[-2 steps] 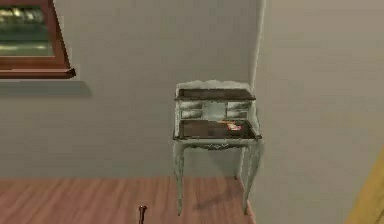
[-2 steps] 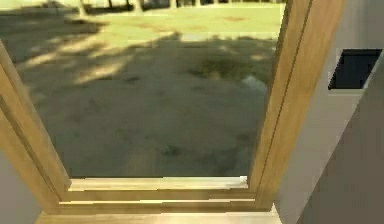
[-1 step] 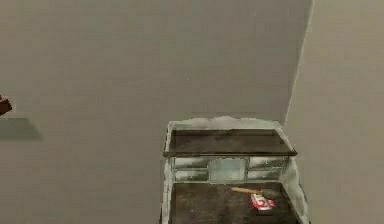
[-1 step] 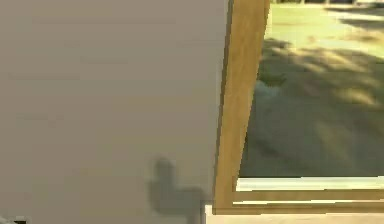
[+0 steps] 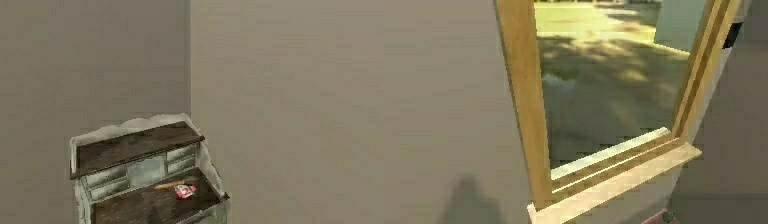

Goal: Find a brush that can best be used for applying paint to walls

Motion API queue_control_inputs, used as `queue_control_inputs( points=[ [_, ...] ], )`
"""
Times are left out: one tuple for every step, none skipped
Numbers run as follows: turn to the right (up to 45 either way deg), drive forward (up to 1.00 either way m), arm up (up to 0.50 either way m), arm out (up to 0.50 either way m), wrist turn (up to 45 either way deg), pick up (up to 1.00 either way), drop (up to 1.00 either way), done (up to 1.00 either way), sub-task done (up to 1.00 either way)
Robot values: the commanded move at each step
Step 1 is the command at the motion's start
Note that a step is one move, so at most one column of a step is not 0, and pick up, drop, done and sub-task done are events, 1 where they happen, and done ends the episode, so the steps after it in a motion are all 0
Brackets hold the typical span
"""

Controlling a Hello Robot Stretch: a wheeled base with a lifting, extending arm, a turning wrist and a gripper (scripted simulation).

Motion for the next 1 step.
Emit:
queue_control_inputs(
  points=[
    [0.0, 0.00, 0.00, 0.00, 0.0, 0.00, 0.00, 1.00, 0.00]
  ],
)
